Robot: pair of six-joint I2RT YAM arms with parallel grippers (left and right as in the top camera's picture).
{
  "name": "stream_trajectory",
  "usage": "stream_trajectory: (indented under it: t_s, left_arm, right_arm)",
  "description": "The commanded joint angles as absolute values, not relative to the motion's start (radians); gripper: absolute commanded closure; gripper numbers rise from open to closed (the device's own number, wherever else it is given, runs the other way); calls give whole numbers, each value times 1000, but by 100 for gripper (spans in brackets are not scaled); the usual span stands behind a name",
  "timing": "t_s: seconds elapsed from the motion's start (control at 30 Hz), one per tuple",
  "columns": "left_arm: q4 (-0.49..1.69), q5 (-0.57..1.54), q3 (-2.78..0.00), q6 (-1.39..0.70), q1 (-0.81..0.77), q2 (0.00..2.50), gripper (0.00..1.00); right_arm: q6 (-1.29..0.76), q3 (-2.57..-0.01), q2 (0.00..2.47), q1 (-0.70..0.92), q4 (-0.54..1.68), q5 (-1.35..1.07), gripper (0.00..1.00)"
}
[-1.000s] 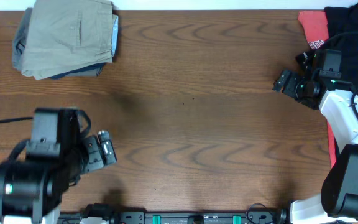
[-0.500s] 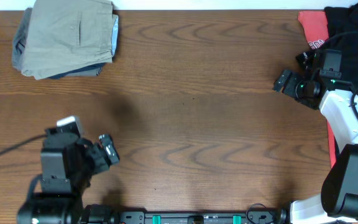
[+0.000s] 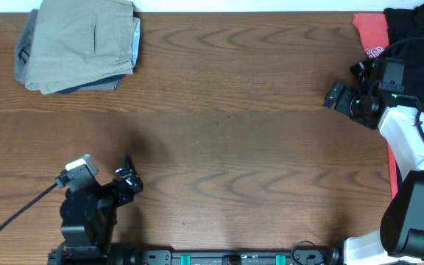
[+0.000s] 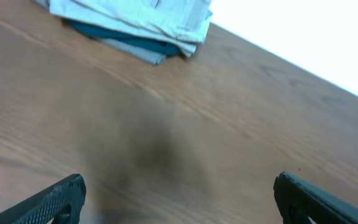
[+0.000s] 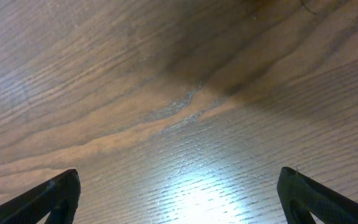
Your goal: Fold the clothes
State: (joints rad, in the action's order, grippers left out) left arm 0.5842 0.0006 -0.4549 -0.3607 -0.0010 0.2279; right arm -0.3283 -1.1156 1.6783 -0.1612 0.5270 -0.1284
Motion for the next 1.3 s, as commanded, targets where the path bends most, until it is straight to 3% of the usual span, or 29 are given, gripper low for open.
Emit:
stream_trajectory:
  t_s: [0.0, 0.13, 0.5, 1.27]
  left_arm:
    - [511, 62, -390, -255, 4, 188, 2]
    - [374, 155, -292, -125, 4, 151, 2]
    - [114, 168, -64, -124, 4, 29, 2]
    - [-35, 165, -4, -124, 64, 1, 2]
  right_arm:
    - [-317, -1134, 1678, -165, 527, -132, 1]
    - [-317, -1134, 1678, -165, 527, -132, 1]
    - [-317, -1134, 1678, -165, 527, -132, 1]
    - [-317, -1134, 1678, -165, 527, -132, 1]
